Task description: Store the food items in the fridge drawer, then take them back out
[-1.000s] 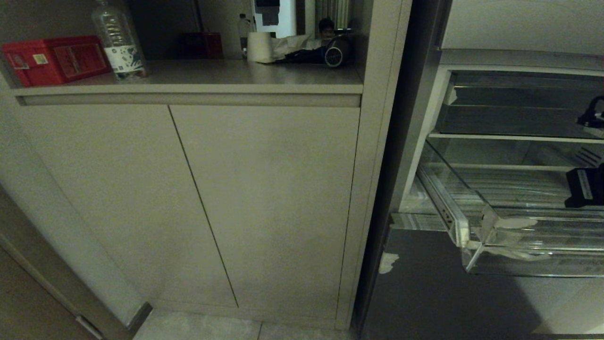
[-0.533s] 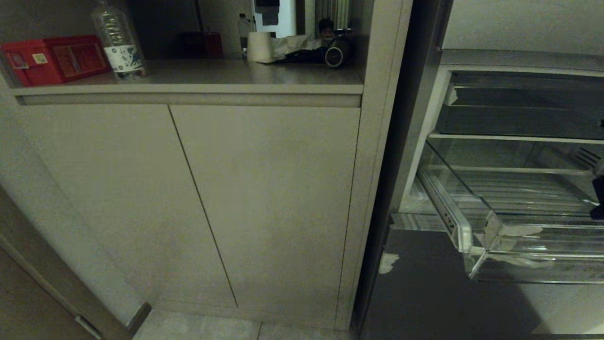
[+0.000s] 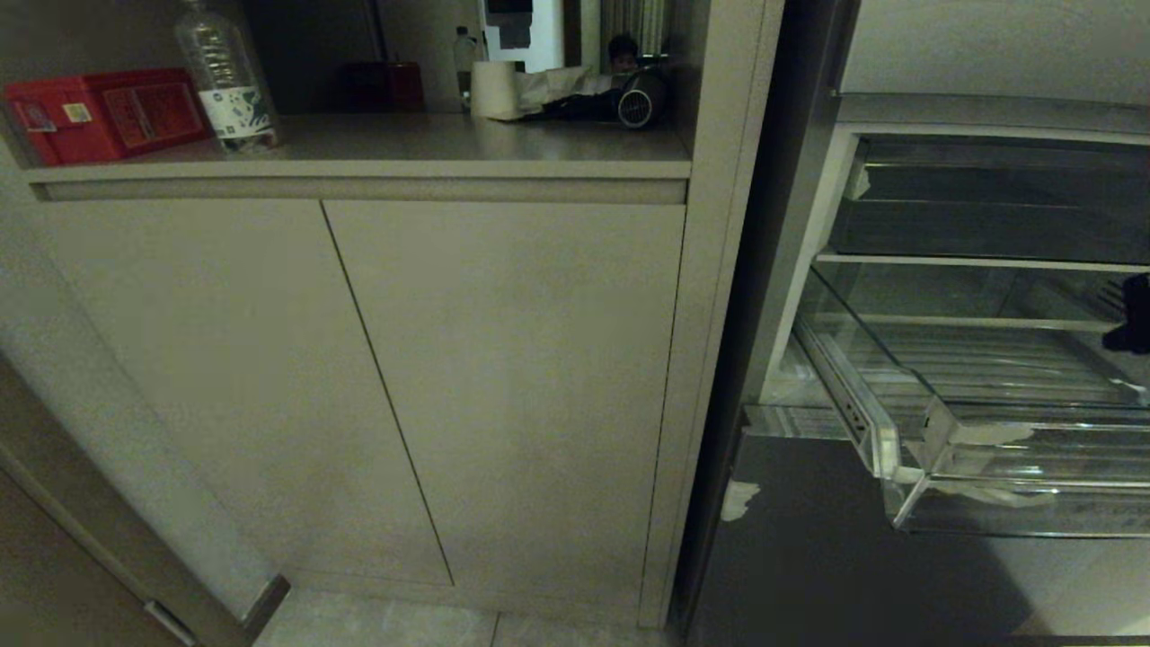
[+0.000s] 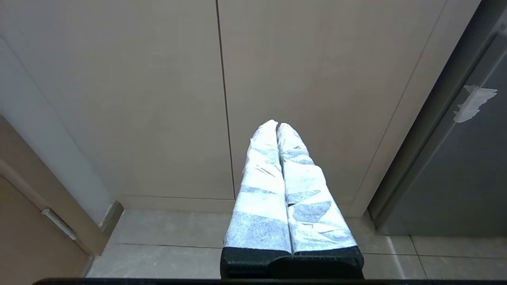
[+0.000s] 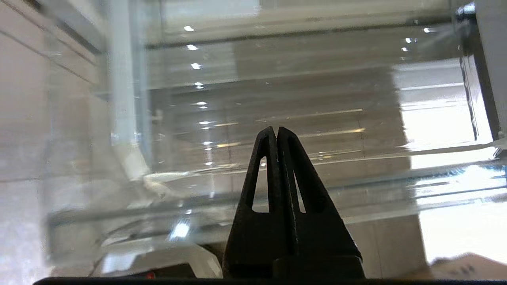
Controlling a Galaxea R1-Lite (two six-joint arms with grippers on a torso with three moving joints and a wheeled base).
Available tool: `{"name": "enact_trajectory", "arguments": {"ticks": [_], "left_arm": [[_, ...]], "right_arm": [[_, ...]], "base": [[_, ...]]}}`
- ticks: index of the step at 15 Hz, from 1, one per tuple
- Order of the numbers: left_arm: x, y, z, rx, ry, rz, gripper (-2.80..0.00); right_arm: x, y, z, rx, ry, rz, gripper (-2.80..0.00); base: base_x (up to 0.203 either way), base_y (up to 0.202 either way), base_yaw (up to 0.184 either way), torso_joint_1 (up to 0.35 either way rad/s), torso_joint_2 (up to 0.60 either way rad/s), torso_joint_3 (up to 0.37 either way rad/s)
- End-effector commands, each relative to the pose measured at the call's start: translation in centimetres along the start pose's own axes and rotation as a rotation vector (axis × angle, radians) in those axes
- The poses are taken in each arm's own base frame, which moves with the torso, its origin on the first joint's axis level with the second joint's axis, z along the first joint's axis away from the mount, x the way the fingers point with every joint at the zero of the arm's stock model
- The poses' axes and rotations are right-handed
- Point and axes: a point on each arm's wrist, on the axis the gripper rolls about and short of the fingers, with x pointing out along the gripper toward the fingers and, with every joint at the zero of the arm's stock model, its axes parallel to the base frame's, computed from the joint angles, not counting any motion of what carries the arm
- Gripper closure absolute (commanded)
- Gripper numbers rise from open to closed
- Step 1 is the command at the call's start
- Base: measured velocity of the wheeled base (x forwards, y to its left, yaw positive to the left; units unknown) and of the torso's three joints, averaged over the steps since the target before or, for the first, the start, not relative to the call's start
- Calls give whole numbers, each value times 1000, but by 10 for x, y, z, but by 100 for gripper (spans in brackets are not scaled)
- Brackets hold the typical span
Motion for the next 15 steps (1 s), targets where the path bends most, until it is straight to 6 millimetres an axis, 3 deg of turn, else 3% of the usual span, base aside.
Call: {"name": "enact_trajectory", "arguments": {"ticks": [1, 4, 6, 8, 10, 11, 15], "left_arm": [[0, 0, 0, -1, 1, 0, 0], [0, 0, 0, -1, 1, 0, 0], [0, 0, 0, -1, 1, 0, 0], [0, 0, 0, -1, 1, 0, 0], [0, 0, 0, -1, -1, 0, 0], [0, 0, 0, -2, -1, 0, 0], [0, 0, 0, -1, -1, 0, 0]], "right_arm": [[-38, -4, -8, 8, -92, 30, 0], [-110, -15, -49, 19, -260, 59, 0], [-160, -25, -100, 30, -400, 70, 0], [-191, -34, -160, 42, -525, 64, 0], [-193, -40, -216, 57, -591, -26, 0], [-183, -41, -234, 76, -589, -66, 0], [-108, -34, -258, 4, -466, -6, 0]], "base": [[0, 0, 0, 0, 0, 0], [0, 0, 0, 0, 0, 0], [0, 0, 0, 0, 0, 0], [0, 0, 0, 0, 0, 0], [0, 0, 0, 0, 0, 0], [0, 0, 0, 0, 0, 0], [0, 0, 0, 0, 0, 0]]}}
